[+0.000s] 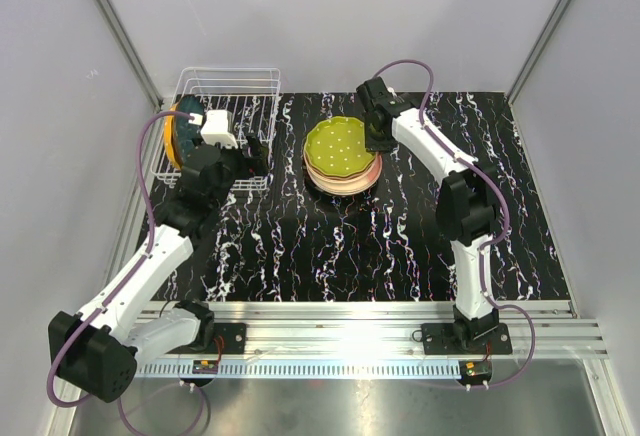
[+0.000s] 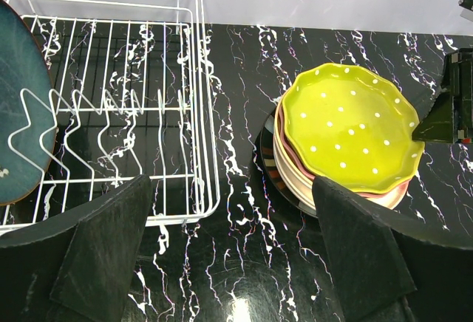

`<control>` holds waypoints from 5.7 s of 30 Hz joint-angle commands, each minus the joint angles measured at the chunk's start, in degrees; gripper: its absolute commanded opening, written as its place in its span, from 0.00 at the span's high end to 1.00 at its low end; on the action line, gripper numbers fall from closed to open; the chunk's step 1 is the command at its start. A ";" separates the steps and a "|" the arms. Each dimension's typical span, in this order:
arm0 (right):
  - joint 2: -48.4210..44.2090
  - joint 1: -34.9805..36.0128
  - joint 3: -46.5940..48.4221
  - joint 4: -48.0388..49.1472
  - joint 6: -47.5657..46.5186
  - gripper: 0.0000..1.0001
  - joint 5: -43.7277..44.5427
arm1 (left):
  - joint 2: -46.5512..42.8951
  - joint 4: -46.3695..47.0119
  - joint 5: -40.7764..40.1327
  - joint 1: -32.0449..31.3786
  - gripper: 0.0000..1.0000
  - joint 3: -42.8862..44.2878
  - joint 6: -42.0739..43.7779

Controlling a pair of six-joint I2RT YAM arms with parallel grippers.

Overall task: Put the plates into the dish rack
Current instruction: Grab a plate with the right arm, then pass the plate from the right arm to the left

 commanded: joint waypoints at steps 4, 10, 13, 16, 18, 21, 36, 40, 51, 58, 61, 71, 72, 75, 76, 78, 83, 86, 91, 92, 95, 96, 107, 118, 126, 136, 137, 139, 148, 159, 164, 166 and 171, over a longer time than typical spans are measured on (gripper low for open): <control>-3.93 0.17 1.14 -2.70 -1.21 0.85 3.80 | -1.61 1.43 -0.35 0.00 0.07 2.01 -0.72; -3.58 0.25 3.07 -4.11 -1.13 0.93 3.45 | -1.61 1.43 -0.44 0.00 0.07 2.01 -0.63; -3.84 0.34 4.47 -4.98 -0.78 0.97 3.54 | -1.61 1.43 -0.44 0.00 0.07 2.01 -0.63; -3.75 0.34 7.02 -6.65 -0.16 0.99 3.01 | -1.70 1.43 -0.44 0.00 0.07 1.92 -0.72; -3.58 0.34 8.34 -7.53 0.63 1.00 2.22 | -1.61 1.43 -0.35 -0.09 0.07 1.92 -0.72; -2.97 0.34 10.98 -9.03 2.21 1.00 -0.15 | -1.52 1.35 -0.27 0.00 0.07 1.74 -0.81; -3.31 -0.01 11.34 -10.53 9.07 1.00 -13.16 | 2.26 1.43 2.54 0.00 0.06 1.74 -3.88; -6.12 0.08 7.13 -8.95 9.68 1.00 -13.16 | 3.75 1.43 5.27 0.00 0.06 1.66 -6.16; -15.08 -2.11 -8.60 -0.43 13.20 1.00 -16.41 | 10.95 2.23 15.90 -0.53 0.06 2.09 -15.83; -16.50 -4.40 -12.48 3.00 15.04 1.00 -20.81 | 17.10 1.61 20.11 -1.85 0.02 4.11 -20.92; -17.46 -5.11 -14.85 5.46 16.36 1.00 -23.44 | 19.47 1.43 21.70 -2.11 0.02 5.34 -23.91; -20.36 -5.98 -19.86 8.55 17.60 1.00 -26.43 | 25.81 2.66 20.21 -6.32 0.01 5.70 -33.32; -20.71 -6.07 -20.21 8.72 17.60 1.00 -26.44 | 26.77 3.19 20.04 -6.68 0.01 5.70 -34.02; -21.51 -6.25 -21.71 9.42 17.51 1.00 -27.05 | 28.44 3.54 19.33 -8.00 0.01 6.57 -35.08; -21.68 -6.16 -21.97 9.69 17.51 1.00 -27.31 | 29.67 3.80 19.42 -8.17 0.01 6.93 -35.96; -21.95 -6.25 -22.85 10.13 17.33 1.00 -28.01 | 31.25 4.68 19.42 -8.70 0.01 7.19 -37.54; -23.88 -6.34 -25.92 11.62 17.59 1.00 -29.33 | 33.11 5.47 18.99 -8.88 0.01 7.89 -40.00; -25.19 -6.43 -27.94 13.02 18.56 1.00 -30.65 | 33.28 6.70 17.49 -8.96 0.01 7.55 -41.76; -26.52 -6.43 -30.41 15.13 20.14 1.00 -32.06 | 33.37 10.04 15.56 -9.05 0.01 6.84 -46.06; -26.78 -6.51 -30.85 15.31 20.23 1.00 -32.06 | 33.37 11.26 15.55 -8.97 0.01 6.75 -46.68; -27.13 -6.51 -31.55 15.58 20.58 1.00 -32.23 | 33.89 11.98 14.59 -9.32 0.01 7.19 -47.74; -27.22 -6.51 -31.64 15.75 20.76 1.00 -32.32 | 34.25 11.46 14.24 -9.49 0.01 8.24 -47.74; -30.12 -6.43 -36.12 19.36 23.83 1.00 -34.87 | 38.29 9.78 9.40 -12.22 0.09 10.27 -47.83; -32.84 -6.51 -39.63 20.58 24.54 1.00 -35.84 | 39.61 10.40 8.00 -12.39 0.23 12.03 -49.23; -34.60 -6.51 -41.31 21.38 24.10 1.00 -36.19 | 39.79 11.01 8.09 -12.39 0.44 12.03 -49.76; -36.36 -6.60 -40.61 20.24 23.66 1.00 -36.10 | 36.72 10.57 6.68 -12.48 0.66 11.33 -50.03; -36.45 -6.69 -40.61 20.32 23.66 1.00 -36.10 | 36.45 10.57 6.59 -12.48 0.67 11.06 -50.20; -36.54 -6.69 -40.69 20.32 23.66 1.00 -36.19 | 35.49 10.57 6.50 -12.48 0.74 10.88 -50.38; -37.77 -6.78 -41.05 20.76 23.92 1.00 -36.45 | 31.27 8.64 4.92 -12.48 0.79 11.94 -49.94; -39.44 -7.04 -42.71 21.38 23.92 1.00 -36.37 | 31.17 6.97 4.92 -12.39 1.00 14.14 -48.53; -40.93 -7.39 -44.38 21.64 23.75 0.98 -35.93 | 30.56 7.93 6.59 -12.39 1.00 14.40 -46.35; -41.81 -7.48 -45.52 21.99 23.66 0.95 -35.84 | 30.03 8.81 8.52 -12.39 1.00 14.66 -44.24; -43.48 -8.01 -47.55 22.61 23.92 0.94 -35.66 | 29.77 7.85 12.83 -12.39 1.00 16.59 -39.84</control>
